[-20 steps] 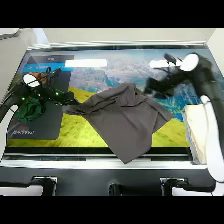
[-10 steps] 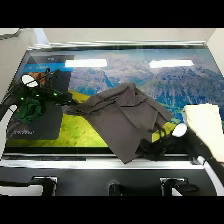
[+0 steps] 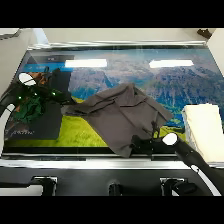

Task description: Fold the shirts.

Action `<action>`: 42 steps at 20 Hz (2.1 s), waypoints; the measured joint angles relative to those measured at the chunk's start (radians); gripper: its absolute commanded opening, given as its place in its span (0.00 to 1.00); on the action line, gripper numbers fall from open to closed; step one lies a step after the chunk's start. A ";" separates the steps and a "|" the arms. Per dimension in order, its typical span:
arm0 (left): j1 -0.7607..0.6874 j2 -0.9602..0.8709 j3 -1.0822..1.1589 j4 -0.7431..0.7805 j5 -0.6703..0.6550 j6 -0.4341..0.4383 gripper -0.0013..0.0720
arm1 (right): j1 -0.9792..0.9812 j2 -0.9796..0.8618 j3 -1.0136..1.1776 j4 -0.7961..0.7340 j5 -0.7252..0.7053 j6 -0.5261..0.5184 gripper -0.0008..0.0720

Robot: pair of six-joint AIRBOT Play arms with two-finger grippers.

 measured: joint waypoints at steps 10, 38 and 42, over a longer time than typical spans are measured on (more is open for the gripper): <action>0.184 0.437 0.441 0.038 0.282 -0.182 0.07 | 0.007 0.346 1.055 -1.204 0.101 0.244 0.08; 0.213 0.387 -0.105 0.184 0.308 -0.206 0.07 | 0.003 -0.093 0.782 -1.226 0.079 0.502 0.09; 0.208 0.207 -0.127 0.099 0.417 -0.169 0.07 | -0.059 -0.249 0.760 -1.209 -0.190 0.738 0.09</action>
